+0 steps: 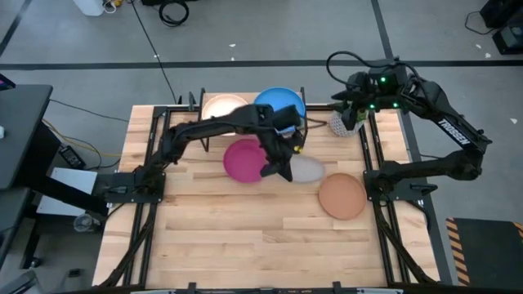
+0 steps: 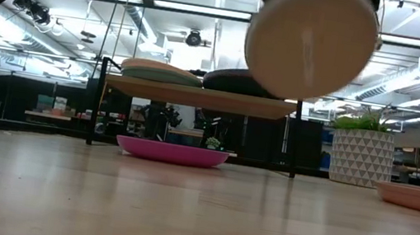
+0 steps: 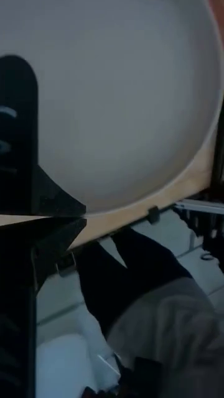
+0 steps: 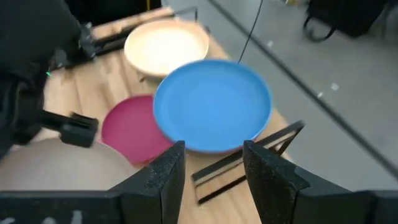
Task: Place and stack plates onto a shelf
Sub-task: Stack the gray plate on the light orange plate on the shelf
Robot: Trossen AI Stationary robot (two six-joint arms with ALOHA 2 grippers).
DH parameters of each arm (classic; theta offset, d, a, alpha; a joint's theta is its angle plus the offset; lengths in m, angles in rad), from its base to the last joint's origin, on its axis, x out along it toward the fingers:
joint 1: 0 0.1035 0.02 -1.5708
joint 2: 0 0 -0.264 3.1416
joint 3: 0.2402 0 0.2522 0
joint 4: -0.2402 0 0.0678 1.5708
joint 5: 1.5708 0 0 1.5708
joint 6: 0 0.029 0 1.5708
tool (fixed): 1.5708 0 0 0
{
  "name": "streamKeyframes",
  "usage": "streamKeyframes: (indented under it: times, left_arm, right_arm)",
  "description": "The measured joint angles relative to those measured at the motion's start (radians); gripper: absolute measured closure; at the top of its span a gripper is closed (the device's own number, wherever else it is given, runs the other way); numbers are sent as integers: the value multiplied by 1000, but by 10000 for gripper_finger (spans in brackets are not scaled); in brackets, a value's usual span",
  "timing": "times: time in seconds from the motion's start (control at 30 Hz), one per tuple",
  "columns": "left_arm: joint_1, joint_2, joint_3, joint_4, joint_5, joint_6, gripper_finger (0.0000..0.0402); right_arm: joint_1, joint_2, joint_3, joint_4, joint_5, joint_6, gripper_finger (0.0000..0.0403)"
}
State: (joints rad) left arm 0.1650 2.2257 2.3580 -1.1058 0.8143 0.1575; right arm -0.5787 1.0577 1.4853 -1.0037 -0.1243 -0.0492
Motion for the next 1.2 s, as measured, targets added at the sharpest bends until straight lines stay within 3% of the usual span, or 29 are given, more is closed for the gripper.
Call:
streamKeyframes:
  times: [0.23,0.33,0.5,0.67,0.77,1.2]
  left_arm:
    - [49,-163,-41,-23,78,-169,397]
    - [80,-226,-40,-36,59,-188,397]
    - [171,-339,-40,-110,-95,-153,397]
    - [254,-396,-40,-328,-446,-36,397]
    - [296,-390,-46,-436,-574,10,397]
    - [330,-395,-448,-360,-649,60,397]
  right_arm:
    - [-21,-14,0,119,16,-26,235]
    - [-36,-9,0,142,15,-32,235]
    - [-47,5,0,144,3,-24,235]
    - [-49,20,0,152,-1,-7,235]
    - [-49,29,0,153,-2,-3,235]
    - [-49,36,0,153,-8,32,235]
